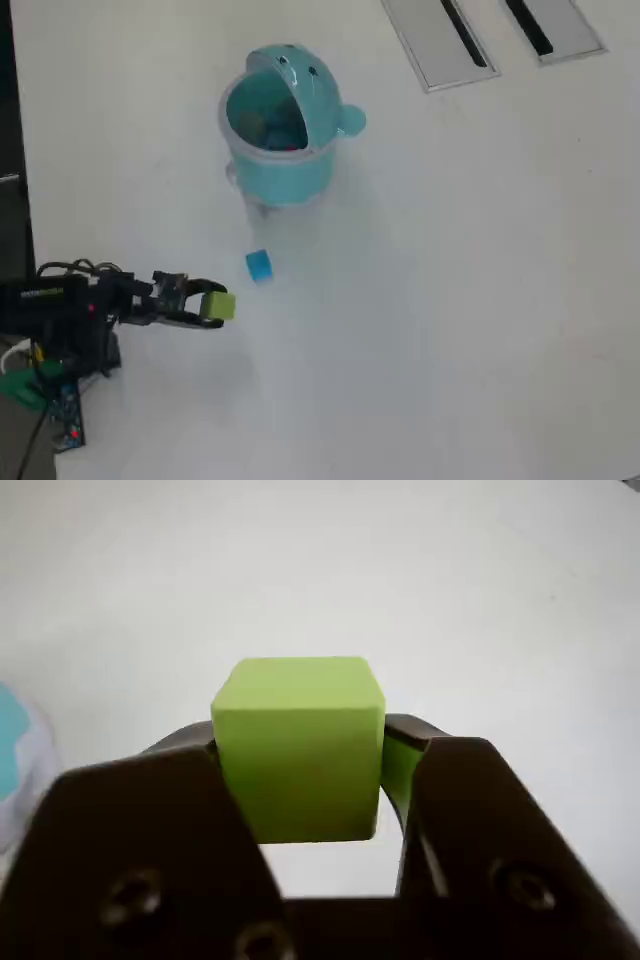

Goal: Grasp RGB lego blocks and put them in the bin one by one.

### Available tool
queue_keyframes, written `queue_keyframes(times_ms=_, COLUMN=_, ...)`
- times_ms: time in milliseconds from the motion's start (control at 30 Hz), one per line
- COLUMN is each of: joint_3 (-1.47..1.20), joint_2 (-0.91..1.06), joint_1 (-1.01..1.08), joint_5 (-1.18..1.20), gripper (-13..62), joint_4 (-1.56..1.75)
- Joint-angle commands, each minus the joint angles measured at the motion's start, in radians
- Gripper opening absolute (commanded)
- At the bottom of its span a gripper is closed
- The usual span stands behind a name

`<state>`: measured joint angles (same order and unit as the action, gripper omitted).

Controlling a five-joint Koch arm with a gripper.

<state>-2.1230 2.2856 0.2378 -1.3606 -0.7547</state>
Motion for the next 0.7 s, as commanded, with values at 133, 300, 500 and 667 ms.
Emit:
queue_keyframes(times_ms=133, joint_3=0.094, joint_2=0.041, joint_1=-0.121, joint_5=-0.092, gripper=10.1, joint_4=0.160)
queue_keyframes(times_ms=300, joint_3=0.103, joint_2=0.038, joint_1=-0.196, joint_5=-0.100, gripper=10.1, joint_4=0.232)
queue_keyframes(times_ms=500, joint_3=0.196, joint_2=-0.003, joint_1=-0.321, joint_5=-0.132, gripper=10.1, joint_4=0.296)
queue_keyframes(times_ms=667, joint_3=0.219, joint_2=-0.063, joint_1=-0.390, joint_5=-0.153, gripper=10.1, joint_4=0.399)
